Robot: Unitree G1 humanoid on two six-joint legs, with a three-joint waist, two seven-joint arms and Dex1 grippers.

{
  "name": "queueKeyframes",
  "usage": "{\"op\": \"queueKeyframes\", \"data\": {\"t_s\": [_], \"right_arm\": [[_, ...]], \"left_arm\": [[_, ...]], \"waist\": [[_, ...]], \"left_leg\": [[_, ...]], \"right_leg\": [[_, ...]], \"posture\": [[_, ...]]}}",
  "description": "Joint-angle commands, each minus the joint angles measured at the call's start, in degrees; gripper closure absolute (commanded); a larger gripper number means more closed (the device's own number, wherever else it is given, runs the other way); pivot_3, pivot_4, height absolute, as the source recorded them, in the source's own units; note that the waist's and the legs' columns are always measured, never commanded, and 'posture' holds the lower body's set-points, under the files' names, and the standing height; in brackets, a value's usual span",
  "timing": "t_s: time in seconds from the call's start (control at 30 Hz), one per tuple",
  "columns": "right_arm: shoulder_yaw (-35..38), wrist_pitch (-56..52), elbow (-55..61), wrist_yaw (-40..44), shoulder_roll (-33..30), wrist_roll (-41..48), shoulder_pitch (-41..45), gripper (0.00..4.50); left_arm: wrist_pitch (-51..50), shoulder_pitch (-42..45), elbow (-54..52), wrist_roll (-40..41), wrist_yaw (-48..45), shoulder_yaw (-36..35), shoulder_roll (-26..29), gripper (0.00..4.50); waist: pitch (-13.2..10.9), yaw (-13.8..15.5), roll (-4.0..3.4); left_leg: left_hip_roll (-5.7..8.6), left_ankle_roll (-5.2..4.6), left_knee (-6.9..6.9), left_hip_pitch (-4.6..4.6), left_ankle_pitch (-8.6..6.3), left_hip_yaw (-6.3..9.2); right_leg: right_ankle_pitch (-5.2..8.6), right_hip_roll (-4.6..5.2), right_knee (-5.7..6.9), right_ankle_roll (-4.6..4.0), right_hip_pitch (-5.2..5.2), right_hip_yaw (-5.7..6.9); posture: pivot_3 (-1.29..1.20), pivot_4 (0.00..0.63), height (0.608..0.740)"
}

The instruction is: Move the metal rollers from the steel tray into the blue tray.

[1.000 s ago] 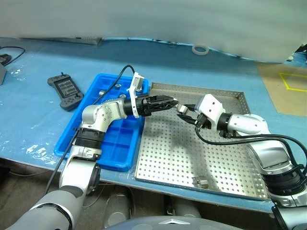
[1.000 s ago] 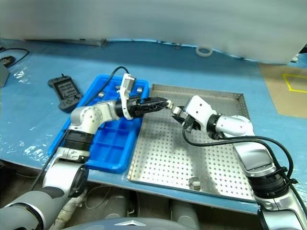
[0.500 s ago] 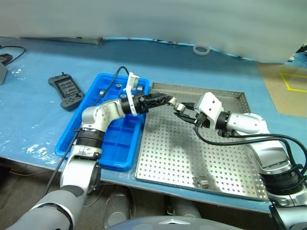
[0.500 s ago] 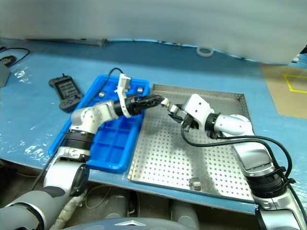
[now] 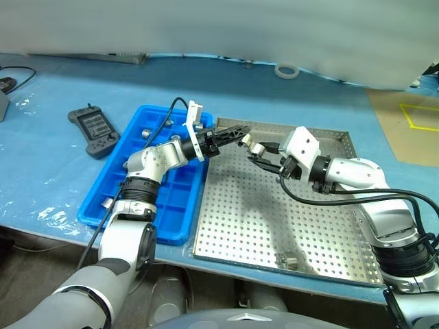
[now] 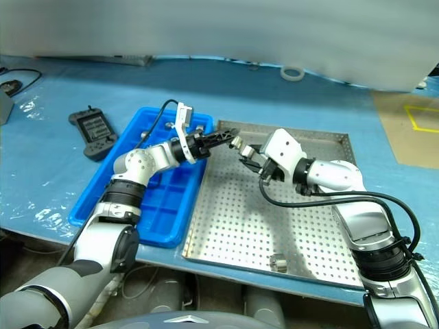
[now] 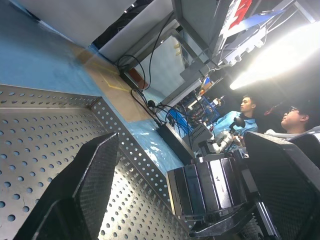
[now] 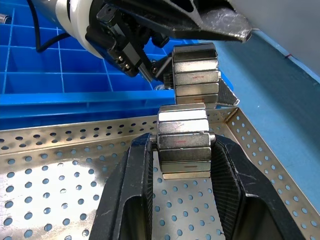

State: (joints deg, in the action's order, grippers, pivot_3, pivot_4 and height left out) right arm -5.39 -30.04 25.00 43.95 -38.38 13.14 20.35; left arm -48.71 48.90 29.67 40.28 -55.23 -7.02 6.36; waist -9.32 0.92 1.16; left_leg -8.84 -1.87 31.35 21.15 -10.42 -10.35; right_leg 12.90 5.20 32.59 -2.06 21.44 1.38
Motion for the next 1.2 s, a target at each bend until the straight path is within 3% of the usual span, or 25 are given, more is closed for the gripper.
{"op": "queueKeyframes", "data": {"t_s": [0.03, 0.13, 0.33, 0.73, 0.87, 1.03, 1.2], "right_arm": [[1.4, 0.8, 2.2, -0.4, -0.4, 0.1, 0.4, 3.28], [1.4, 0.9, 2.2, -0.5, -0.3, 0.1, 0.4, 3.28], [1.4, 1.0, 2.0, -0.6, -0.2, 0.0, 0.3, 3.28], [0.9, 0.6, 2.1, -1.0, 0.3, -0.4, 0.8, 3.28], [0.9, 0.2, 2.6, -1.2, 0.1, -0.5, 0.4, 3.28], [1.4, -0.5, 3.1, -1.4, -0.4, -0.2, 0.0, 3.28], [0.5, 0.1, 2.5, -1.9, -0.9, 0.0, -0.3, 3.28]], "left_arm": [[-0.8, 0.2, -3.1, 0.6, -0.9, 1.0, -0.5, 0.27], [-1.3, 0.0, -4.0, 0.7, -1.1, 1.3, -0.5, 0.89], [-1.6, -0.5, -4.6, 0.5, -0.9, 1.2, -0.2, 2.77], [-1.9, -0.5, -5.9, -0.2, -0.8, 2.1, 0.8, 2.77], [-2.7, 0.2, -7.5, 1.3, 0.3, -0.7, 3.2, 2.77], [-2.4, -1.6, -13.2, 0.8, -1.9, -2.5, 12.8, 2.77], [11.8, -9.7, -20.7, -9.6, -8.8, 5.7, 24.1, 2.77]], "waist": [[0.0, 0.0, 0.0], [0.0, 0.0, 0.0], [0.0, 0.0, 0.0], [0.0, 0.0, 0.0], [0.0, 0.0, 0.0], [0.0, -0.2, -0.01], [0.0, -0.1, -0.01]], "left_leg": [[0.0, 0.0, 0.0, 0.0, 0.0, 0.0], [0.0, 0.0, 0.0, -0.01, 0.0, 0.0], [0.0, 0.01, 0.0, 0.0, 0.0, 0.0], [0.0, 0.0, 0.0, 0.0, 0.0, 0.0], [0.0, 0.0, 0.0, 0.0, 0.0, 0.0], [-0.03, 0.03, -0.04, 0.0, 0.01, -0.01], [-0.05, 0.22, -0.14, -0.03, -0.08, -0.01]], "right_leg": [[0.0, 0.0, 0.0, 0.0, -0.01, 0.0], [0.0, 0.0, 0.0, 0.0, -0.01, 0.0], [0.0, 0.0, 0.0, 0.0, 0.0, 0.0], [0.0, 0.0, -0.01, 0.0, 0.0, 0.0], [0.0, 0.0, -0.02, 0.0, 0.01, 0.0], [0.0, -0.02, 0.03, 0.0, 0.1, 0.0], [0.01, -0.04, -0.04, 0.01, 0.09, 0.0]], "posture": [[-0.22, 0.15, 0.74], [-0.21, 0.15, 0.74], [-0.21, 0.15, 0.74], [-0.21, 0.15, 0.74], [-0.21, 0.15, 0.74], [-0.21, 0.15, 0.74], [-0.19, 0.15, 0.74]]}}
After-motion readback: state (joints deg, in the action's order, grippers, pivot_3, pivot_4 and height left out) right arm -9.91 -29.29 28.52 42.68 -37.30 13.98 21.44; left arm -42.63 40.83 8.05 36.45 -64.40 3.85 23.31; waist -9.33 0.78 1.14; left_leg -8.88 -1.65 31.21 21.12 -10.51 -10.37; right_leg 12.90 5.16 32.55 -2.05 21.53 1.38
